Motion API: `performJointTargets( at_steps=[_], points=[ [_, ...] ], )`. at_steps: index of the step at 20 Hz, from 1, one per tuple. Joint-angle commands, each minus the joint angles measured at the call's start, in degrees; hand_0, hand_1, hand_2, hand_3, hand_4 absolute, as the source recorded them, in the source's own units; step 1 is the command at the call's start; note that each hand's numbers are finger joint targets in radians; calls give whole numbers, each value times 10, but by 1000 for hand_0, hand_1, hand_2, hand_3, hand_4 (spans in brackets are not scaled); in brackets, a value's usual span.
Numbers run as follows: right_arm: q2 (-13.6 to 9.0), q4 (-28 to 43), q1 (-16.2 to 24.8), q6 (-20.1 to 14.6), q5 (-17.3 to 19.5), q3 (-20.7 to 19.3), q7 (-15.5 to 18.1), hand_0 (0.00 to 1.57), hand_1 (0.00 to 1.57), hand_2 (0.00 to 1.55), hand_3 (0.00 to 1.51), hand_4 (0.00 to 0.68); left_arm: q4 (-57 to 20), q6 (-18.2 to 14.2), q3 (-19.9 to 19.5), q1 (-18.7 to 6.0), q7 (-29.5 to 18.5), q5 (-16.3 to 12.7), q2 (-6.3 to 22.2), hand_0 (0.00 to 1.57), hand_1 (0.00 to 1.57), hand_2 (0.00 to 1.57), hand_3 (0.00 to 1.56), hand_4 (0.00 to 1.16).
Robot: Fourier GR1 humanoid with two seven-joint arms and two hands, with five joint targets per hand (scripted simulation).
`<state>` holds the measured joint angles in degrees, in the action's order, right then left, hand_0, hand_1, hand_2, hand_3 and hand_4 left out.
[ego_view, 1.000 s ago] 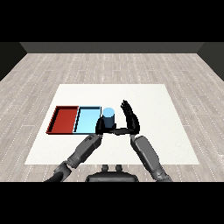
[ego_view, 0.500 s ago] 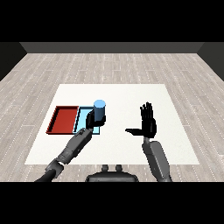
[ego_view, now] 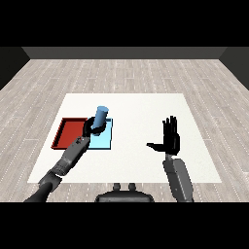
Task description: Pick the blue can and put it in the blue box
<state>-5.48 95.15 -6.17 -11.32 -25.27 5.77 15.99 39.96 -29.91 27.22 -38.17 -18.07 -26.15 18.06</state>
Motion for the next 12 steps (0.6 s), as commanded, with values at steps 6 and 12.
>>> performJointTargets(
  at_steps=[6,12],
  points=[
    [10,-32,13,17,-5,-8,24,0,0,0,0,0,-227,-3,43,-58,166,60,-35,763,763,711,603,908],
    [-11,-73,-2,44,-26,-48,28,0,0,0,0,0,-338,-21,11,-67,177,55,-92,899,899,821,577,848]
  ],
)
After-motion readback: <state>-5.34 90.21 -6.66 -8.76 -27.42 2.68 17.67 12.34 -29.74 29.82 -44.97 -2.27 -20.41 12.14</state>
